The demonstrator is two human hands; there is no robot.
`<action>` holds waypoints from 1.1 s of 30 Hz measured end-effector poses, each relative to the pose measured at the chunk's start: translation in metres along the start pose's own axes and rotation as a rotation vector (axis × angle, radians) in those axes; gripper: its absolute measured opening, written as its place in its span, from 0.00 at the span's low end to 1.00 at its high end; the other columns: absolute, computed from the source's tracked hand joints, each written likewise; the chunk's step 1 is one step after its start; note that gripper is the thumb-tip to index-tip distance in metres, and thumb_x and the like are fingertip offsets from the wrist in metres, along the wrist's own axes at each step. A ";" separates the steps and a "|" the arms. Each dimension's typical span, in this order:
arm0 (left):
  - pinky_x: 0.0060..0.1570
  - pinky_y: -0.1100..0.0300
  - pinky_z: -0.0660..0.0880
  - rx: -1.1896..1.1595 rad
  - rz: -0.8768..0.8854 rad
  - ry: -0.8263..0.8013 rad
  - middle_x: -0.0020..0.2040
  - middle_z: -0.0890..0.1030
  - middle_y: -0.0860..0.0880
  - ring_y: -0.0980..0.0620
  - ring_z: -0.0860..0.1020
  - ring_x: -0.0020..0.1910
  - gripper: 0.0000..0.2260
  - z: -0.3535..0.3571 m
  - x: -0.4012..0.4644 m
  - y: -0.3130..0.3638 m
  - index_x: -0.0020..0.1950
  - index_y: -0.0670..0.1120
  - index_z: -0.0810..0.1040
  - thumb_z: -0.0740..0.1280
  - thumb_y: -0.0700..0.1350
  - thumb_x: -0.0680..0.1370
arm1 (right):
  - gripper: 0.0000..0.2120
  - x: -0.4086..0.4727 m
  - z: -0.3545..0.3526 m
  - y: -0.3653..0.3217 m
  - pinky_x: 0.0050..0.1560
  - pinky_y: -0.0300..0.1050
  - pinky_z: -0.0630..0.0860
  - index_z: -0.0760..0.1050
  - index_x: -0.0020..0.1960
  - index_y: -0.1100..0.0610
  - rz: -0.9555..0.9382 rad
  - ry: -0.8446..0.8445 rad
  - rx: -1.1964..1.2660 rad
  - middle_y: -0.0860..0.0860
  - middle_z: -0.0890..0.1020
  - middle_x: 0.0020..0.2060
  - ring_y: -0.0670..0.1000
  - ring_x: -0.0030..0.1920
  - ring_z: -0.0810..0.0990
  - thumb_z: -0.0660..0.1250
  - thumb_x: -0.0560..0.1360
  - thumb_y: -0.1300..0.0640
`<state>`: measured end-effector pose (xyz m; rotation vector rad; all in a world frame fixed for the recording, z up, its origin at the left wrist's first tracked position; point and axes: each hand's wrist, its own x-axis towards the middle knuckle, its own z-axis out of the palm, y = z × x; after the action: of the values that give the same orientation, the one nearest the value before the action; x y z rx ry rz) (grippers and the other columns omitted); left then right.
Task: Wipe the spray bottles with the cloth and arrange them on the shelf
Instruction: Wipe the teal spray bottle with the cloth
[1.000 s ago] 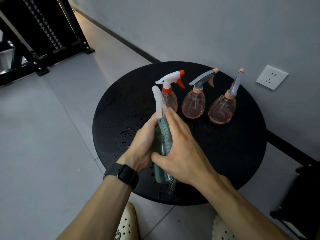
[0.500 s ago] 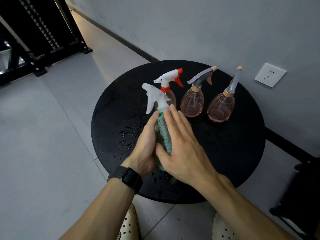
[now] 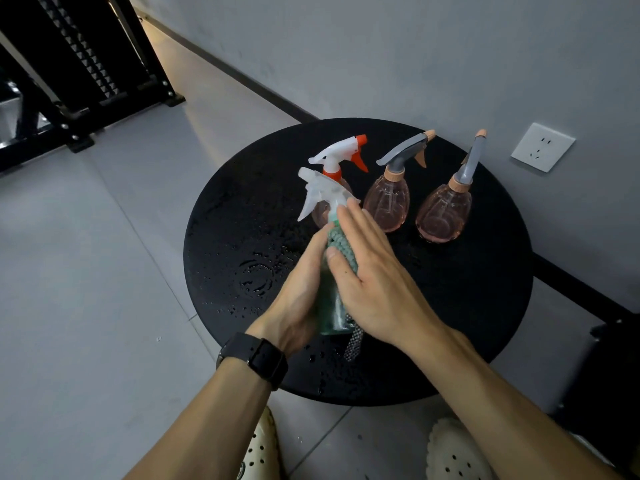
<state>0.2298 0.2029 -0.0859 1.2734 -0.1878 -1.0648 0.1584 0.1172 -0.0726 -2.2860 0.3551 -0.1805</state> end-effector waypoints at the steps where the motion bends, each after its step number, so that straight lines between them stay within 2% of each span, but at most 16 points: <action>1: 0.54 0.53 0.77 0.008 0.004 0.003 0.56 0.84 0.47 0.50 0.83 0.55 0.22 0.001 0.000 -0.001 0.62 0.51 0.81 0.55 0.61 0.81 | 0.27 0.002 -0.001 0.000 0.70 0.30 0.36 0.44 0.79 0.49 0.010 -0.005 0.016 0.39 0.42 0.78 0.35 0.74 0.36 0.50 0.84 0.50; 6: 0.49 0.54 0.76 -0.045 0.013 0.036 0.50 0.85 0.47 0.50 0.84 0.49 0.25 -0.003 0.001 -0.005 0.62 0.50 0.81 0.53 0.65 0.81 | 0.27 0.003 0.002 -0.003 0.70 0.29 0.35 0.45 0.79 0.50 -0.021 0.003 0.009 0.39 0.41 0.78 0.35 0.74 0.35 0.50 0.84 0.50; 9: 0.49 0.54 0.78 -0.056 0.023 0.031 0.52 0.85 0.46 0.49 0.84 0.52 0.31 -0.010 0.001 -0.002 0.62 0.50 0.81 0.51 0.69 0.79 | 0.27 -0.004 0.006 -0.007 0.66 0.23 0.33 0.44 0.79 0.49 -0.043 -0.020 0.033 0.38 0.40 0.77 0.35 0.74 0.35 0.51 0.84 0.51; 12: 0.42 0.56 0.80 -0.089 0.037 0.043 0.48 0.85 0.44 0.47 0.84 0.45 0.36 -0.018 0.001 0.003 0.58 0.45 0.83 0.50 0.72 0.77 | 0.27 -0.012 0.011 -0.009 0.67 0.23 0.34 0.43 0.79 0.50 -0.068 -0.032 0.057 0.39 0.41 0.77 0.34 0.74 0.35 0.52 0.84 0.52; 15: 0.52 0.51 0.78 -0.071 0.070 0.061 0.56 0.81 0.39 0.43 0.81 0.53 0.38 -0.018 -0.002 0.007 0.64 0.43 0.80 0.51 0.72 0.76 | 0.27 -0.013 0.013 -0.009 0.68 0.24 0.35 0.44 0.79 0.49 -0.045 -0.038 0.082 0.40 0.42 0.77 0.35 0.75 0.37 0.52 0.84 0.51; 17: 0.50 0.51 0.77 -0.058 0.076 0.067 0.56 0.78 0.39 0.42 0.78 0.52 0.37 -0.013 -0.006 0.009 0.67 0.40 0.76 0.52 0.70 0.77 | 0.27 -0.010 0.010 -0.009 0.71 0.29 0.38 0.46 0.79 0.50 -0.012 -0.045 0.097 0.42 0.44 0.78 0.37 0.76 0.40 0.52 0.84 0.51; 19: 0.43 0.54 0.77 -0.069 0.066 0.063 0.53 0.76 0.39 0.43 0.78 0.46 0.35 -0.009 -0.009 0.009 0.67 0.36 0.73 0.54 0.65 0.79 | 0.26 -0.008 0.005 -0.007 0.74 0.35 0.42 0.48 0.79 0.50 0.022 -0.025 0.120 0.43 0.46 0.79 0.38 0.76 0.42 0.52 0.84 0.52; 22: 0.33 0.58 0.76 -0.031 0.049 0.045 0.45 0.79 0.42 0.48 0.79 0.37 0.30 -0.005 -0.010 0.008 0.60 0.35 0.77 0.55 0.61 0.80 | 0.25 -0.004 -0.003 -0.004 0.75 0.38 0.43 0.49 0.79 0.50 0.056 0.004 0.153 0.41 0.47 0.78 0.39 0.76 0.44 0.51 0.84 0.51; 24: 0.32 0.59 0.76 0.012 0.047 0.025 0.43 0.81 0.45 0.50 0.80 0.37 0.27 -0.002 -0.010 0.005 0.61 0.38 0.78 0.54 0.60 0.81 | 0.26 -0.002 -0.007 -0.001 0.75 0.38 0.43 0.48 0.80 0.50 0.069 0.027 0.161 0.42 0.47 0.78 0.38 0.76 0.43 0.51 0.84 0.51; 26: 0.36 0.59 0.77 0.073 0.044 0.010 0.47 0.84 0.47 0.51 0.83 0.43 0.26 0.003 -0.009 0.001 0.64 0.43 0.78 0.53 0.61 0.82 | 0.26 0.000 -0.009 0.002 0.75 0.37 0.42 0.48 0.79 0.51 0.078 0.047 0.153 0.42 0.46 0.78 0.38 0.76 0.43 0.51 0.84 0.51; 29: 0.50 0.50 0.79 0.111 -0.002 0.046 0.56 0.84 0.45 0.47 0.83 0.54 0.27 0.004 -0.007 -0.004 0.64 0.50 0.80 0.56 0.67 0.78 | 0.26 0.001 -0.008 0.003 0.73 0.34 0.41 0.48 0.79 0.51 0.091 0.050 0.161 0.42 0.46 0.78 0.37 0.76 0.42 0.51 0.84 0.51; 31: 0.60 0.46 0.76 0.121 0.006 0.080 0.58 0.83 0.45 0.46 0.83 0.57 0.28 0.003 -0.007 -0.004 0.64 0.53 0.79 0.58 0.70 0.76 | 0.26 -0.001 -0.005 0.002 0.73 0.34 0.41 0.47 0.79 0.50 0.081 0.040 0.166 0.41 0.45 0.78 0.37 0.76 0.41 0.50 0.84 0.51; 33: 0.62 0.46 0.75 0.115 0.052 0.104 0.60 0.83 0.46 0.47 0.82 0.58 0.29 0.000 -0.006 -0.002 0.65 0.54 0.79 0.57 0.71 0.75 | 0.26 -0.004 0.000 -0.001 0.74 0.36 0.42 0.46 0.80 0.50 0.074 0.026 0.183 0.40 0.44 0.78 0.36 0.76 0.41 0.50 0.84 0.50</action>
<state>0.2253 0.2077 -0.0851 1.4164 -0.2042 -0.9515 0.1552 0.1191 -0.0715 -2.0882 0.4185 -0.1976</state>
